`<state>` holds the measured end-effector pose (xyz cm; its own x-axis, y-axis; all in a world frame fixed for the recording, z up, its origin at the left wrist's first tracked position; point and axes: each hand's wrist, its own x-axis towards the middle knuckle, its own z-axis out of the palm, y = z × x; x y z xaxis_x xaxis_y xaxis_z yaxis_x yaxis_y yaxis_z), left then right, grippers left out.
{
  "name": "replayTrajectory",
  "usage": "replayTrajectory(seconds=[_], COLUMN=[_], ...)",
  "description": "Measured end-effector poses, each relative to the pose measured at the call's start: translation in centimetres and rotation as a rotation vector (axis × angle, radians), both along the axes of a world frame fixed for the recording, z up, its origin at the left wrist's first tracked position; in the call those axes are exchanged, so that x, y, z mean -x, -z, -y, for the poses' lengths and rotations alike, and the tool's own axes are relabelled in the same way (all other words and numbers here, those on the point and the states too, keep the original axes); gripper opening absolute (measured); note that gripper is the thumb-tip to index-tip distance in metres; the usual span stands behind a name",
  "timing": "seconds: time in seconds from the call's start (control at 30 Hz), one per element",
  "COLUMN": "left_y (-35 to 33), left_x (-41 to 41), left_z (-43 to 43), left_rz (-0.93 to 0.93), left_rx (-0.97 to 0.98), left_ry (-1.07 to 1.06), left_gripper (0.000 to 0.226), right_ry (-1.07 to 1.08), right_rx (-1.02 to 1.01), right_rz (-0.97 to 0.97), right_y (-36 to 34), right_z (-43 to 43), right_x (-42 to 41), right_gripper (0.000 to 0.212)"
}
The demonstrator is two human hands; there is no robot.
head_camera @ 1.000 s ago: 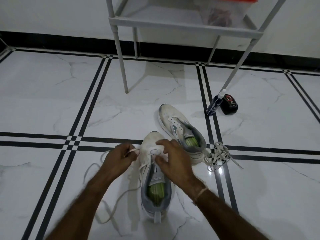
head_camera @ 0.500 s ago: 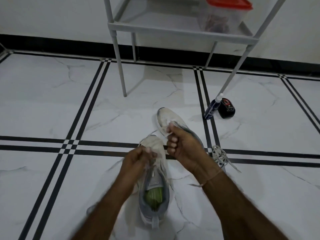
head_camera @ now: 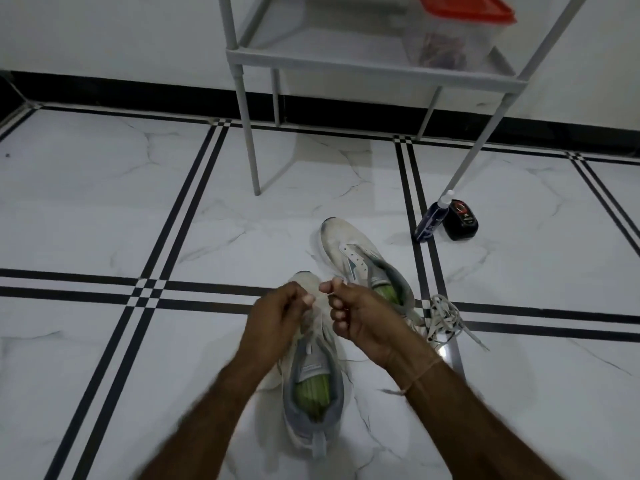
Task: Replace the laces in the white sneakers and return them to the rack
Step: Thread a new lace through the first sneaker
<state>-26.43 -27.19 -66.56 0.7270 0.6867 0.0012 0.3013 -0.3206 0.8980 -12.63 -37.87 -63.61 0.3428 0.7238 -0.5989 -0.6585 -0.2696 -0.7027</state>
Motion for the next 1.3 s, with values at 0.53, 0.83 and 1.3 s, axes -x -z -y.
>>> replayTrajectory(seconds=[0.53, 0.83, 1.3], left_y=[0.0, 0.7, 3.0], left_x=[2.2, 1.5, 2.1], left_z=[-0.4, 0.9, 2.7], left_rz=[-0.059, -0.007, -0.258], left_rx=[-0.014, 0.104, -0.051], left_ry=[-0.035, -0.082, -0.143], left_gripper=[0.013, 0.012, 0.016], right_ry=[-0.070, -0.105, -0.277], right_rx=[0.007, 0.059, 0.203], right_rz=[0.465, 0.565, 0.934], right_y=[1.7, 2.0, 4.7], right_z=[0.8, 1.5, 3.4], right_x=[1.2, 1.4, 2.0], right_gripper=[0.010, 0.015, 0.015])
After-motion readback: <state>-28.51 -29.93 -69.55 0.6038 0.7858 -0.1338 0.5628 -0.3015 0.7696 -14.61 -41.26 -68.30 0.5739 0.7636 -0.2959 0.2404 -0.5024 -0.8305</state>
